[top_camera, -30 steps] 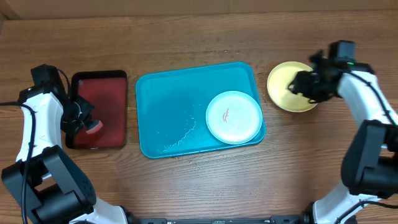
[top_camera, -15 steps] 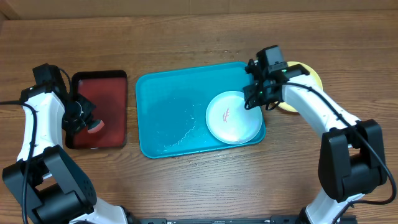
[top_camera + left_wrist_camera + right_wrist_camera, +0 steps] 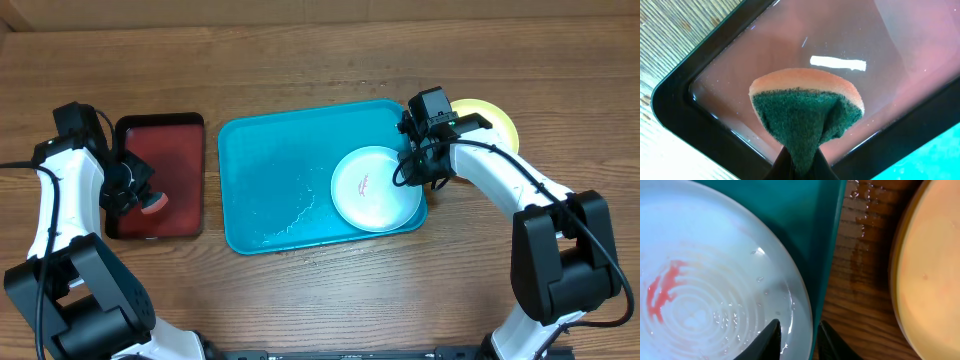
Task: Clean dirty plates on tray and stack at the side
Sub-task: 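Move the right gripper to the light-blue plate and drag it left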
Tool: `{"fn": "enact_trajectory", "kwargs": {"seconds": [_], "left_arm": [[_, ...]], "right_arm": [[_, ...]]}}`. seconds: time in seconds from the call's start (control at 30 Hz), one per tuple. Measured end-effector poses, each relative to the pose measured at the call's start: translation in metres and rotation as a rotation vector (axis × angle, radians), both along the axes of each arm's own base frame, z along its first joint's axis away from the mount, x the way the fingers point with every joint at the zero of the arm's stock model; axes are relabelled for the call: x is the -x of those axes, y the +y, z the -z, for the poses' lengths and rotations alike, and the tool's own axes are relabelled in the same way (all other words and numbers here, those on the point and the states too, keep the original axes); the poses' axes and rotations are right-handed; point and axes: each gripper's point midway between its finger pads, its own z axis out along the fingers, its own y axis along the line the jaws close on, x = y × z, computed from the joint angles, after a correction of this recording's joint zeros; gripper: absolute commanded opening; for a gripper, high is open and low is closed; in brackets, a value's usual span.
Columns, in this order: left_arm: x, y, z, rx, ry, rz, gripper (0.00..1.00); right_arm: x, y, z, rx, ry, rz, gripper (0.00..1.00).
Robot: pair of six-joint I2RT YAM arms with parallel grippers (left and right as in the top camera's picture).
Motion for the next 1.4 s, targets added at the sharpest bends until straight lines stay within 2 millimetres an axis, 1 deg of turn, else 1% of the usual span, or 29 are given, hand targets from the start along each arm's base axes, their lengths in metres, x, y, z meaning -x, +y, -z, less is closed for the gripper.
{"fn": "enact_trajectory", "kwargs": {"seconds": [0.2,0.37,0.43,0.5,0.77,0.8,0.83,0.87,0.97,1.07,1.17,1.23,1.4], "left_arm": [[0.000,-0.001,0.000,0.004,0.002,0.001,0.04],[0.000,-0.001,0.000,0.004,0.002,0.001,0.04],[0.000,-0.001,0.000,0.004,0.002,0.001,0.04],[0.000,-0.001,0.000,0.004,0.002,0.001,0.04],[0.000,-0.001,0.000,0.004,0.001,0.001,0.04],[0.000,-0.001,0.000,0.004,0.001,0.001,0.04],[0.000,-0.001,0.000,0.004,0.001,0.001,0.04],[0.000,-0.001,0.000,0.004,0.001,0.001,0.04],[0.000,-0.001,0.000,0.004,0.001,0.001,0.04],[0.000,-0.001,0.000,0.004,0.001,0.001,0.04],[0.000,-0.001,0.000,0.003,-0.001,0.000,0.04],[0.000,-0.001,0.000,0.003,-0.001,0.001,0.04],[0.000,-0.001,0.000,0.003,-0.001,0.000,0.04]], "right_arm": [[0.002,-0.001,0.003,0.001,0.008,0.015,0.30],[0.007,-0.003,0.016,0.014,0.048,0.022,0.29],[0.009,-0.003,0.022,0.019,0.069,0.024,0.25],[0.012,-0.004,0.027,0.025,0.086,0.028,0.18],[0.013,-0.008,0.026,0.028,0.098,0.062,0.18],[0.015,-0.009,0.025,0.034,0.106,0.067,0.18],[0.017,-0.010,0.024,0.041,0.117,0.071,0.23],[0.019,-0.012,0.023,0.049,0.127,0.079,0.24],[0.020,-0.014,0.019,0.066,0.138,0.084,0.25],[0.016,-0.014,0.014,0.069,0.128,0.088,0.25],[0.015,-0.014,0.012,0.071,0.128,0.090,0.24],[0.017,-0.014,0.012,0.070,0.134,0.088,0.19],[0.017,-0.009,0.012,0.043,0.139,0.094,0.17]]}}
